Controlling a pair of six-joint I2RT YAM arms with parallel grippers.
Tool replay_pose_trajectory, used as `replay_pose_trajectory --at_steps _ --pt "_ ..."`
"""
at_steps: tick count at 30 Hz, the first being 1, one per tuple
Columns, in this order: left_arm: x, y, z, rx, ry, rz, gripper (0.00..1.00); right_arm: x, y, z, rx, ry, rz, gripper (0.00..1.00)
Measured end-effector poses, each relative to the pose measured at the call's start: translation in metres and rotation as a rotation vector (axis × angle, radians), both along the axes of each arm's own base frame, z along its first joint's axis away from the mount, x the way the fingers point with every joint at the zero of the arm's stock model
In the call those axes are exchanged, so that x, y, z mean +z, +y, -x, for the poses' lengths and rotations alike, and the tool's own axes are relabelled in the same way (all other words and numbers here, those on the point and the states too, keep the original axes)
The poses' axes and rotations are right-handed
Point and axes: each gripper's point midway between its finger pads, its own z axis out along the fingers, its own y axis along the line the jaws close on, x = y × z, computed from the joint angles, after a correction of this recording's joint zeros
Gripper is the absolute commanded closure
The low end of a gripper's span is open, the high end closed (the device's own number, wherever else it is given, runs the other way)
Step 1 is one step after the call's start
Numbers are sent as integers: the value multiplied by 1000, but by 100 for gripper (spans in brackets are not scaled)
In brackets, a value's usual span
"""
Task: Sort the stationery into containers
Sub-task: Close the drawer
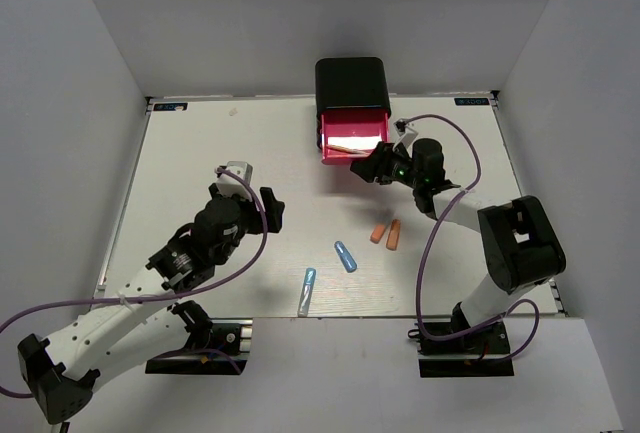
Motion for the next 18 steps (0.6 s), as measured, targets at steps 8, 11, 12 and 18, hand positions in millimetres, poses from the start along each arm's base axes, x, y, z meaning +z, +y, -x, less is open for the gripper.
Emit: replay_pose_trajectory --at_steps 8,11,12,18 --pt "2 -1 -1 0 -5 6 7 -8 -7 -9 -80 42 -1 45" --pt "2 -2 -1 1 -5 14 7 -9 -8 -11 -99 44 1 51" --pt "2 -2 -1 0 -4 14 7 -9 -8 -11 -101 44 -2 57" --pt "1 -3 -1 -2 1 13 7 -7 -4 -10 -105 43 -8 73"
